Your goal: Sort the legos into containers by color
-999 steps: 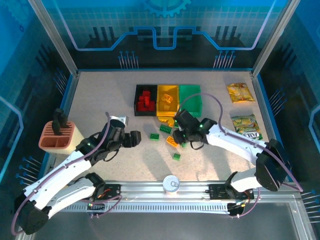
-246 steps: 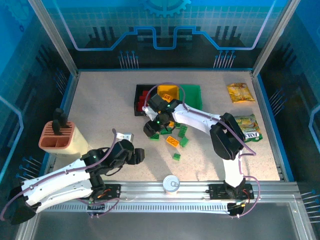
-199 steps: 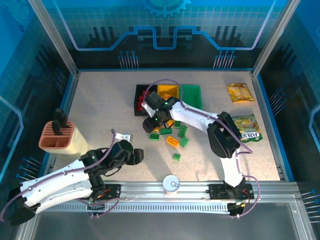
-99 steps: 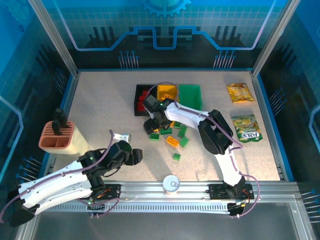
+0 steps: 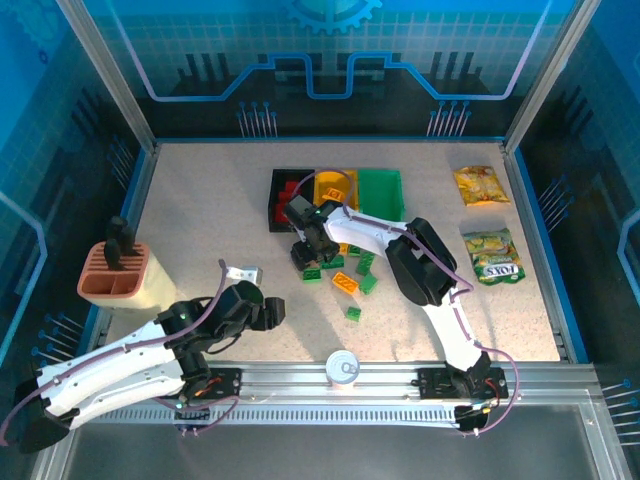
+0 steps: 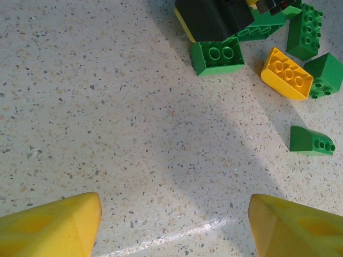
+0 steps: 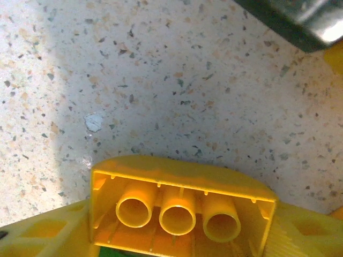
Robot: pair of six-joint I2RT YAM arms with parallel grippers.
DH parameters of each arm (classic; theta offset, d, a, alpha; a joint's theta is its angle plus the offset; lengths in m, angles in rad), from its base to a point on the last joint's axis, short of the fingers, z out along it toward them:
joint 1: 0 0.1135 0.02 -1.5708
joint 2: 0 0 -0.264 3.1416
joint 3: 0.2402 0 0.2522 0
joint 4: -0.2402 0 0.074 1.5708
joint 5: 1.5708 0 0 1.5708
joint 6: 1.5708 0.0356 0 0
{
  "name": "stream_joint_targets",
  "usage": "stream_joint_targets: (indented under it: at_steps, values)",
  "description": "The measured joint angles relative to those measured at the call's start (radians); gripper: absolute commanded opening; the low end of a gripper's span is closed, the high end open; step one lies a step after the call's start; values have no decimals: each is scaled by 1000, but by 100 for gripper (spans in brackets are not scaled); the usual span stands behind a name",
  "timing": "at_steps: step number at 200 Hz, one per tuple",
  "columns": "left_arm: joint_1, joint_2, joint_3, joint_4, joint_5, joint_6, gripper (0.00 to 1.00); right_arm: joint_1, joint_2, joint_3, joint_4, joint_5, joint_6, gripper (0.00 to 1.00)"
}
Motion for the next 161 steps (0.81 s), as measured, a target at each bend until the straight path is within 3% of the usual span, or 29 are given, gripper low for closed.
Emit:
stream_joint_targets:
  at_steps: [38, 108, 161]
  values:
    - [0, 4, -13, 0, -3, 0, 74, 5, -5, 0, -1, 9, 2, 54]
    - [0, 18, -13, 1, -3, 0, 74, -6, -130, 10, -28, 65, -18, 57]
    - [0, 25, -13, 1, -3, 1, 74, -159, -160, 102, -61, 67, -36, 59]
